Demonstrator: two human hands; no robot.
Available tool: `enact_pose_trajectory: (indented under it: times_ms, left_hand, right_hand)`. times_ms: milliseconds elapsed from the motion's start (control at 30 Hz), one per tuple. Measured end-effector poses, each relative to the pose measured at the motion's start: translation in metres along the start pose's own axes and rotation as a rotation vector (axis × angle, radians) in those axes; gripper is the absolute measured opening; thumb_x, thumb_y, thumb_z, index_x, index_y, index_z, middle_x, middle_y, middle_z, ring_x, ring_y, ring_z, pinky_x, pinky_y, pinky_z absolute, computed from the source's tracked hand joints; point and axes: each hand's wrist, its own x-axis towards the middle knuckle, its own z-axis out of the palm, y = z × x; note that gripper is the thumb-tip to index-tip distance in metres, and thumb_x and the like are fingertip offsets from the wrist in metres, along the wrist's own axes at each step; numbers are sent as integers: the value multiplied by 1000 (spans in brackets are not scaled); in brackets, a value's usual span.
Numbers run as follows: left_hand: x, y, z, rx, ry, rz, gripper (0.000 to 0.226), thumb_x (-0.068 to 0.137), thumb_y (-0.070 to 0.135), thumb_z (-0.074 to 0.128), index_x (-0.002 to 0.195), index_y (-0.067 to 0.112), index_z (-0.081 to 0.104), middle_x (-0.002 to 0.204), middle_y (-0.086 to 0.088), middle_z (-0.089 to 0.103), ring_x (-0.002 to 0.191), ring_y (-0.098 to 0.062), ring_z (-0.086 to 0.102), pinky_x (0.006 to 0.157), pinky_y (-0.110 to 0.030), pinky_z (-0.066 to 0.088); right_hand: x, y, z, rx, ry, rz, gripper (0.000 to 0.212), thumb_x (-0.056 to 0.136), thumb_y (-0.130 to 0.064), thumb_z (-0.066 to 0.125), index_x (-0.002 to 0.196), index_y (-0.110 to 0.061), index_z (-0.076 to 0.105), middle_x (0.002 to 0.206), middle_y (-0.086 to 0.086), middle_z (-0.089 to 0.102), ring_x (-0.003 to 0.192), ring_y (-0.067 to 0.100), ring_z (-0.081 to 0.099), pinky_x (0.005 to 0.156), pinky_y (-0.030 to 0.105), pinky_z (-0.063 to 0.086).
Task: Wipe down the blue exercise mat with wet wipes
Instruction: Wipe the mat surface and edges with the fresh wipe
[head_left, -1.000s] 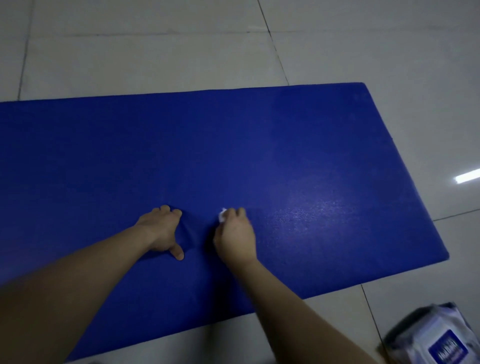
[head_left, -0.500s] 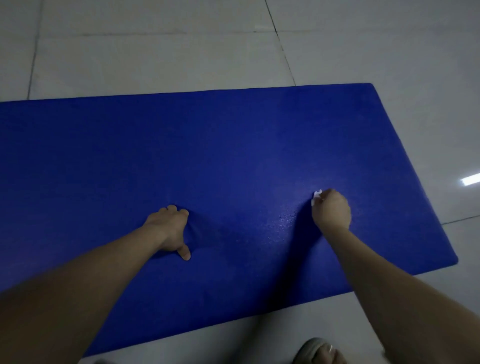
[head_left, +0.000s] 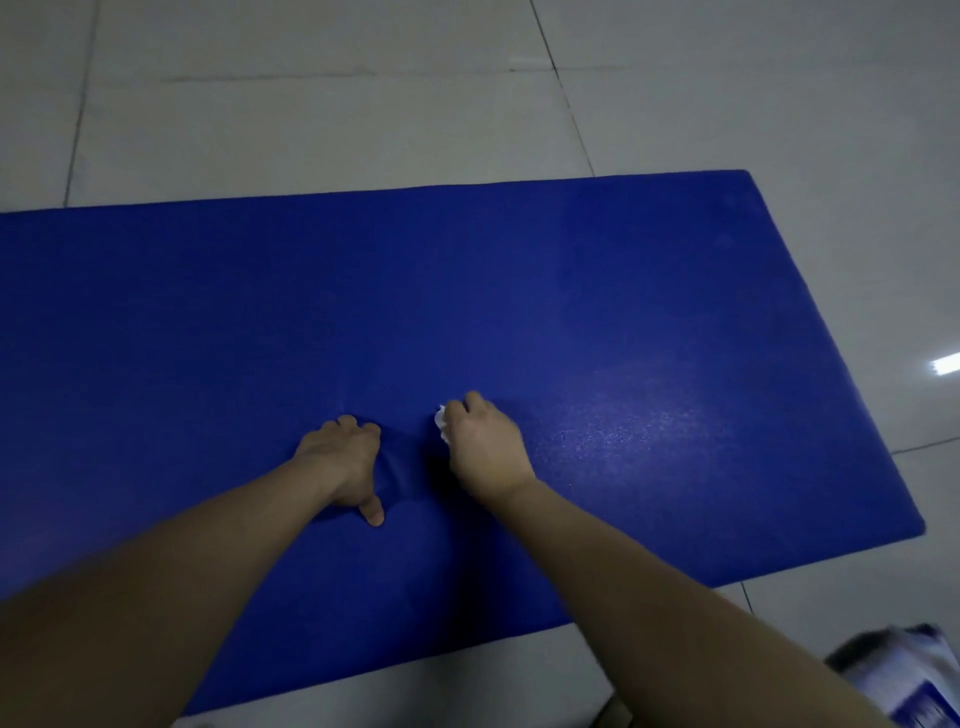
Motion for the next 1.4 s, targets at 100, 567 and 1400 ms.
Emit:
enact_pose_trajectory:
  times_ms: [100, 567, 1400]
  left_hand:
    - [1, 0, 1, -4, 2, 0, 109, 61, 60, 89, 147, 20, 36, 138, -3, 41, 126, -23, 44, 102, -37, 47]
    - [5, -4, 2, -30, 20, 33, 109, 62, 58, 89, 148, 20, 34, 139, -2, 41, 127, -23, 43, 105, -35, 44]
    - [28, -34, -55, 85, 368, 31, 130, 49, 70, 88, 150, 26, 20, 151, -9, 18, 130, -29, 41, 103, -43, 45]
  right_hand:
    - [8, 47, -22, -76, 37, 112, 10, 94, -12, 55, 100, -10, 62, 105, 12, 57, 91, 32, 59, 73, 39, 48]
    - [22, 92, -53, -101, 134, 583, 19, 98, -13, 52, 116, -5, 53, 121, 18, 52, 103, 35, 60, 83, 40, 50]
    - [42, 129, -65, -51, 201, 615, 15, 94, -8, 55, 109, -5, 59, 116, 18, 54, 100, 38, 57, 71, 35, 41]
